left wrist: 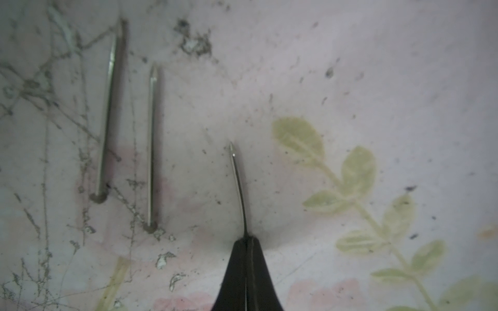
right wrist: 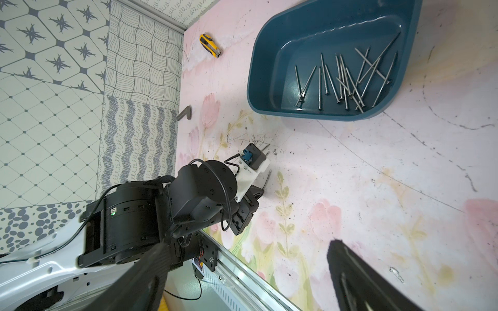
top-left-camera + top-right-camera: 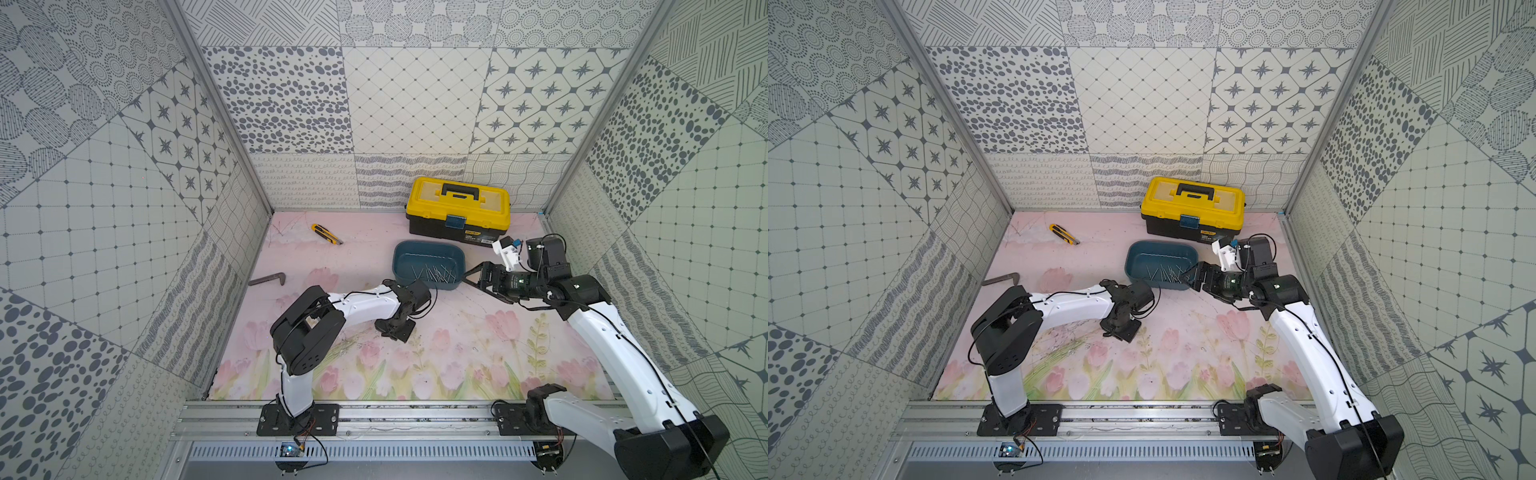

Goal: Put the nails on the desktop into the storage box
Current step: Pick up the nail from the center of the board.

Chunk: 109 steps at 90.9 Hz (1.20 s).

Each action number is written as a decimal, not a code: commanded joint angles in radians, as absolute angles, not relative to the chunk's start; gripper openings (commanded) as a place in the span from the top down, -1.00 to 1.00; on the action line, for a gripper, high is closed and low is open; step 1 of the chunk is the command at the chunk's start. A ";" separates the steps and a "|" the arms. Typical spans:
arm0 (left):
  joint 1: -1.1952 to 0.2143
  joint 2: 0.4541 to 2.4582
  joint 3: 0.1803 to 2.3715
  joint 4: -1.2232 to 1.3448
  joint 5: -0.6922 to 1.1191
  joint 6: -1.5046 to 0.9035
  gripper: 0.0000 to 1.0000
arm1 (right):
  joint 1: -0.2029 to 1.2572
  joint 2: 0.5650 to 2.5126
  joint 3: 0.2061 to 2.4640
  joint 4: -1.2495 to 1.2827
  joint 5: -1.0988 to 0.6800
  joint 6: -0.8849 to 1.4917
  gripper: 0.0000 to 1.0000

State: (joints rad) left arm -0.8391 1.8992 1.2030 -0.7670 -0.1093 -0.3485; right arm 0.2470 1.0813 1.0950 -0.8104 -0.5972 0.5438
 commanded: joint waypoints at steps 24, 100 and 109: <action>-0.845 1.744 1.236 -0.880 0.032 -0.371 1.00 | 0.246 1.054 1.041 -0.720 -0.605 0.585 -0.94; -0.631 1.269 1.077 -0.264 0.567 -0.862 1.00 | 0.474 1.291 1.113 -0.367 -0.834 0.777 -0.66; -0.628 1.274 1.085 -0.236 0.588 -0.880 1.00 | 0.493 1.299 1.122 -0.336 -0.849 0.792 -0.56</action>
